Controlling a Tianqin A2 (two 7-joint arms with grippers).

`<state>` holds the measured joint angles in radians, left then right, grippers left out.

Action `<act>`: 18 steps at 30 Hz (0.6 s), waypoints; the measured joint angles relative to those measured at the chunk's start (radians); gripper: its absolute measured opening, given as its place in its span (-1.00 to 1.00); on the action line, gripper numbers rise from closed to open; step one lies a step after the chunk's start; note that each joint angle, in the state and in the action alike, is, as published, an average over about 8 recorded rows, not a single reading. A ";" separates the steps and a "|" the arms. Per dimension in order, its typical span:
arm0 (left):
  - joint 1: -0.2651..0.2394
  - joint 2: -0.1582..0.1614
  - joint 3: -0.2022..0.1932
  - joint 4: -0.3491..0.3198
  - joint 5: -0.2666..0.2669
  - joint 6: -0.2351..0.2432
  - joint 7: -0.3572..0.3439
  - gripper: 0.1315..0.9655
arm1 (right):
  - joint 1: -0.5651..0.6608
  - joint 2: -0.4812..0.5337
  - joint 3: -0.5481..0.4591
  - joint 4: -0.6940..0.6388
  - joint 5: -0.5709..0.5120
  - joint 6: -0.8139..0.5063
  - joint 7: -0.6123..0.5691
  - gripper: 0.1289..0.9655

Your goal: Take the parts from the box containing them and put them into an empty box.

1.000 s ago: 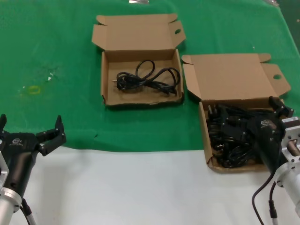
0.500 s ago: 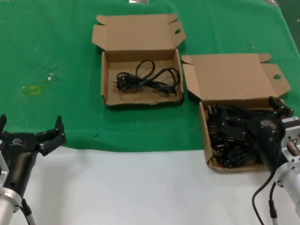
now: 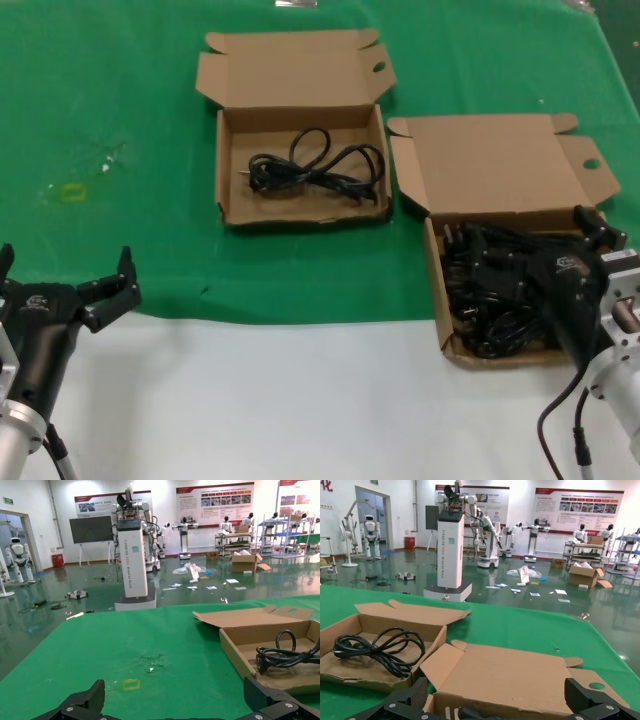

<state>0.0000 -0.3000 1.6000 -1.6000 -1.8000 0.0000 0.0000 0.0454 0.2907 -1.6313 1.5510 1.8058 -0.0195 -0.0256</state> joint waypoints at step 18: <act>0.000 0.000 0.000 0.000 0.000 0.000 0.000 1.00 | 0.000 0.000 0.000 0.000 0.000 0.000 0.000 1.00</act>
<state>0.0000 -0.3000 1.6000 -1.6000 -1.8000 0.0000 0.0000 0.0454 0.2907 -1.6313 1.5510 1.8058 -0.0195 -0.0256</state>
